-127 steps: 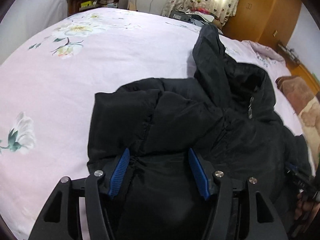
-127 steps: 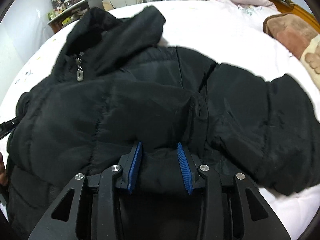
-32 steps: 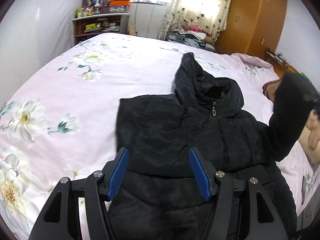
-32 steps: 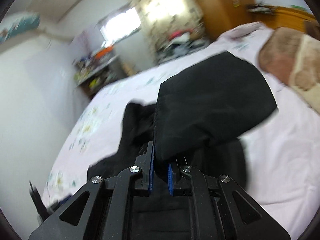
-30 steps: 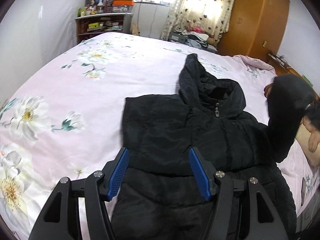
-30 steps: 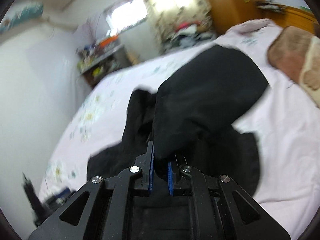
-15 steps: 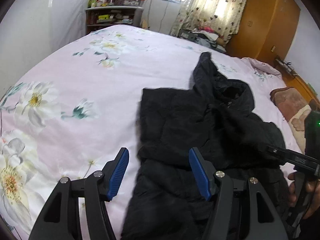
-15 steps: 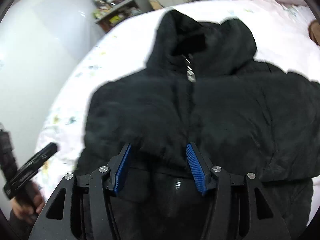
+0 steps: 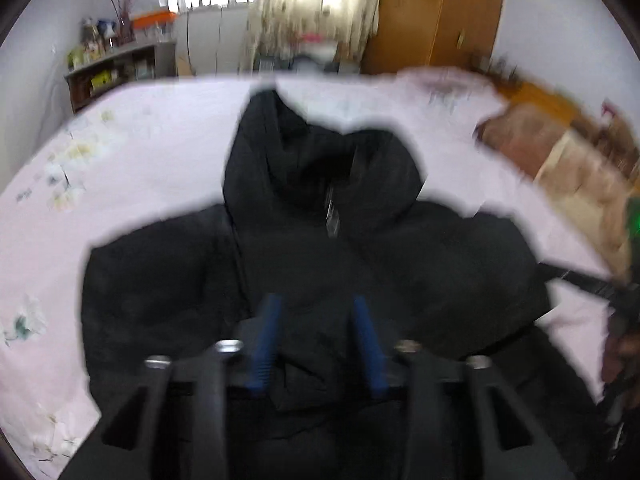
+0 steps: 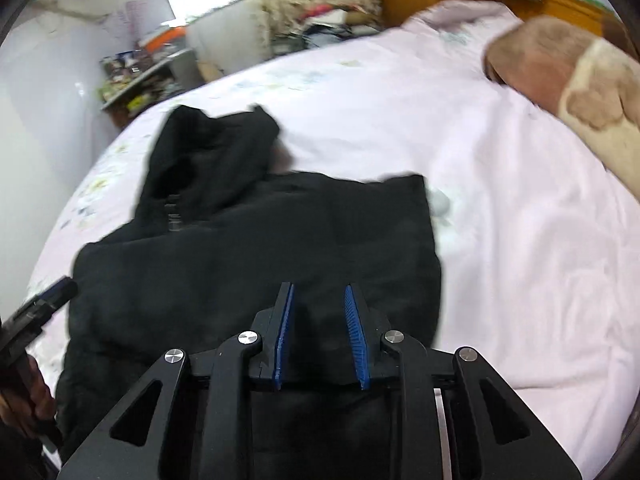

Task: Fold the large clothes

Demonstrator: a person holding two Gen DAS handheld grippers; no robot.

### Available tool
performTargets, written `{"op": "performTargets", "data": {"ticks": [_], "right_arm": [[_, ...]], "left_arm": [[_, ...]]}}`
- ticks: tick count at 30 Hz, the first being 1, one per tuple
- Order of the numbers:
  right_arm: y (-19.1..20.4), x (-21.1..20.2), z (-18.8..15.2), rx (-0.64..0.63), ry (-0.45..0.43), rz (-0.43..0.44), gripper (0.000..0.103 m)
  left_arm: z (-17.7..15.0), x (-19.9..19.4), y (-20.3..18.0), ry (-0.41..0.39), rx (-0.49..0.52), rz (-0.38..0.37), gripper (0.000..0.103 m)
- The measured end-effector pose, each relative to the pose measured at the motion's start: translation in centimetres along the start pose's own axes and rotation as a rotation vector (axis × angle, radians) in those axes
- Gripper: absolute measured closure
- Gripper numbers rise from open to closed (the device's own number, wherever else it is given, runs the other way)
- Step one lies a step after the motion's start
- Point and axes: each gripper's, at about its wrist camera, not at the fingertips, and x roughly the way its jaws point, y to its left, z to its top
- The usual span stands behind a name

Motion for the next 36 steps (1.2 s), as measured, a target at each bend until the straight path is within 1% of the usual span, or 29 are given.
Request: {"op": "performTargets", "data": {"ticks": [1,2,4,6,9,12,13,14,15,16,18,19,20,22,23,24,26,29,31,33,34,36], "right_arm": [[-0.5,1.4,-0.3,-0.004,0.027,-0.015,0.077],[-0.9,2.4,-0.5,0.001,0.054,-0.021,0.077],[-1.2,4.7,-1.5,0.012,0.108,-0.003,0.081],[-0.3,5.8,-2.4,-0.023,0.100,-0.024,0.081],[0.2,6.8,-2.5,-0.035,0.101,-0.052,0.081],[0.3,6.1,-1.5,-0.034,0.117,-0.070,0.081],[0.3,5.2,-1.2,-0.040,0.109,-0.072,0.081],[0.2,4.0,-0.7,-0.043,0.084,-0.062,0.081],[0.2,2.5,0.1,-0.037,0.037,-0.036,0.081],[0.1,1.4,0.9,-0.030,-0.004,-0.023,0.081],[0.1,0.5,2.4,-0.026,-0.046,-0.017,0.080],[0.2,0.6,3.4,-0.026,-0.056,-0.012,0.080],[0.2,1.2,4.4,-0.035,-0.059,-0.019,0.080],[0.1,3.1,5.6,-0.048,-0.035,-0.062,0.080],[-0.2,4.5,6.0,-0.041,-0.003,-0.073,0.080],[-0.6,6.0,6.0,-0.033,0.034,-0.073,0.080],[-1.2,7.8,5.3,-0.035,0.076,-0.083,0.080],[-0.4,9.1,4.5,-0.068,0.082,-0.110,0.080],[-0.6,8.9,4.2,-0.074,0.081,-0.117,0.080],[-0.6,8.1,4.8,-0.073,0.088,-0.118,0.080],[-0.3,7.3,5.0,-0.079,0.079,-0.125,0.080],[-0.1,5.1,5.1,-0.077,0.022,-0.089,0.080]], "left_arm": [[-0.5,1.6,0.5,0.038,-0.015,0.011,0.077],[-1.3,3.0,1.3,0.060,-0.036,0.023,0.077],[-2.1,3.8,2.4,0.058,-0.069,0.015,0.077],[-2.2,3.9,2.3,0.052,-0.054,0.018,0.077],[-2.2,4.5,1.8,0.058,-0.026,0.045,0.077],[-1.1,3.4,1.6,0.090,-0.040,0.048,0.078],[-0.8,2.7,1.9,0.093,-0.048,0.037,0.078],[-0.2,1.7,2.1,0.075,-0.055,0.013,0.078],[0.4,0.7,2.3,0.039,-0.057,-0.004,0.078],[1.2,-0.1,2.3,0.005,-0.052,-0.001,0.078],[3.0,-0.5,2.6,-0.044,-0.035,0.027,0.078],[3.6,-0.1,2.7,-0.053,-0.029,0.047,0.078],[4.1,1.0,3.0,-0.039,-0.026,0.072,0.078],[4.1,3.7,3.8,0.029,-0.044,0.095,0.078],[3.7,5.3,4.4,0.066,-0.054,0.103,0.077],[3.3,6.1,4.6,0.077,-0.060,0.101,0.077],[2.5,6.9,4.5,0.057,-0.044,0.106,0.077],[2.1,7.3,4.1,0.049,-0.029,0.122,0.077],[2.3,7.2,4.2,0.059,-0.031,0.114,0.077],[2.6,6.1,4.0,0.068,-0.017,0.114,0.077],[2.9,5.2,4.1,0.063,-0.008,0.116,0.077],[3.3,2.3,4.5,-0.003,0.009,0.107,0.077]]}}
